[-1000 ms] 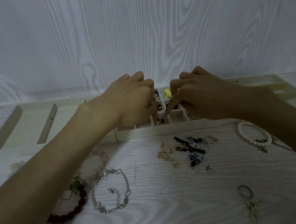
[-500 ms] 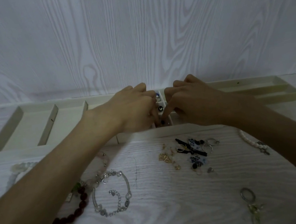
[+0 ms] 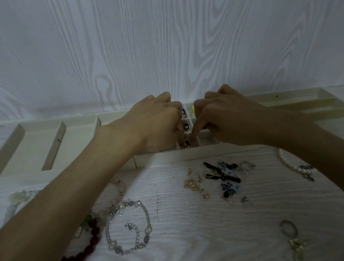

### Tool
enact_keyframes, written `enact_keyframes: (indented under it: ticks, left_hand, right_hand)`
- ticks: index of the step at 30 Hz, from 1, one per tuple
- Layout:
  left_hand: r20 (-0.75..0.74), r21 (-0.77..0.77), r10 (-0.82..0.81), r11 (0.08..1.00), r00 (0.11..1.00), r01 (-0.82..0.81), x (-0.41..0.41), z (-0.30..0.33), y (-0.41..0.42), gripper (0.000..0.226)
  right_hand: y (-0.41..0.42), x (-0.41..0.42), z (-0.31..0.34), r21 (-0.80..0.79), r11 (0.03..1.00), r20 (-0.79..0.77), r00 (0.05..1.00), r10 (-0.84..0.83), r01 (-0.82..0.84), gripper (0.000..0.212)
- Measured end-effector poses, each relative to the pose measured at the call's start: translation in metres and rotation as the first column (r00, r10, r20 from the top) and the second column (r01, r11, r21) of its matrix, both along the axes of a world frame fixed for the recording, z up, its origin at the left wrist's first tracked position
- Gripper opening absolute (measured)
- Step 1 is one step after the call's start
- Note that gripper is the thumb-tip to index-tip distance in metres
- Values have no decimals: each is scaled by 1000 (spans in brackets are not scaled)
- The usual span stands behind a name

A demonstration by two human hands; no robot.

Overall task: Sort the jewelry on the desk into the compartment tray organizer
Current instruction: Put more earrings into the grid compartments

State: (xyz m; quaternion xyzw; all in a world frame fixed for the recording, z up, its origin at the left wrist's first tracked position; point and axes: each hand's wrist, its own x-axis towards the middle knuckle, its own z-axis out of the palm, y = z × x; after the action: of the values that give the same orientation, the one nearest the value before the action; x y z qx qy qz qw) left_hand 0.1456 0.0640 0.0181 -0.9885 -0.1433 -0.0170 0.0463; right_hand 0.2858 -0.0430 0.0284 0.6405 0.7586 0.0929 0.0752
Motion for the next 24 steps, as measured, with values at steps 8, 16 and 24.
enact_keyframes:
  ticks: [8,16,24]
  left_hand:
    - [-2,13,12,1000,1000,-12,1,-1,-1,23]
    - [144,-44,98,995,985,-93,-18,17,-4,29]
    - [203,-105,250,967,947,-233,-36,12,-15,28]
  right_hand:
    - [0,0,-8,-4,1000,-22,1000,-8,8,45]
    - [-13,-2,3,71,995,-174,983,-56,69,31]
    - [6,-27,-7,112,981,-197,971,-133,157,14]
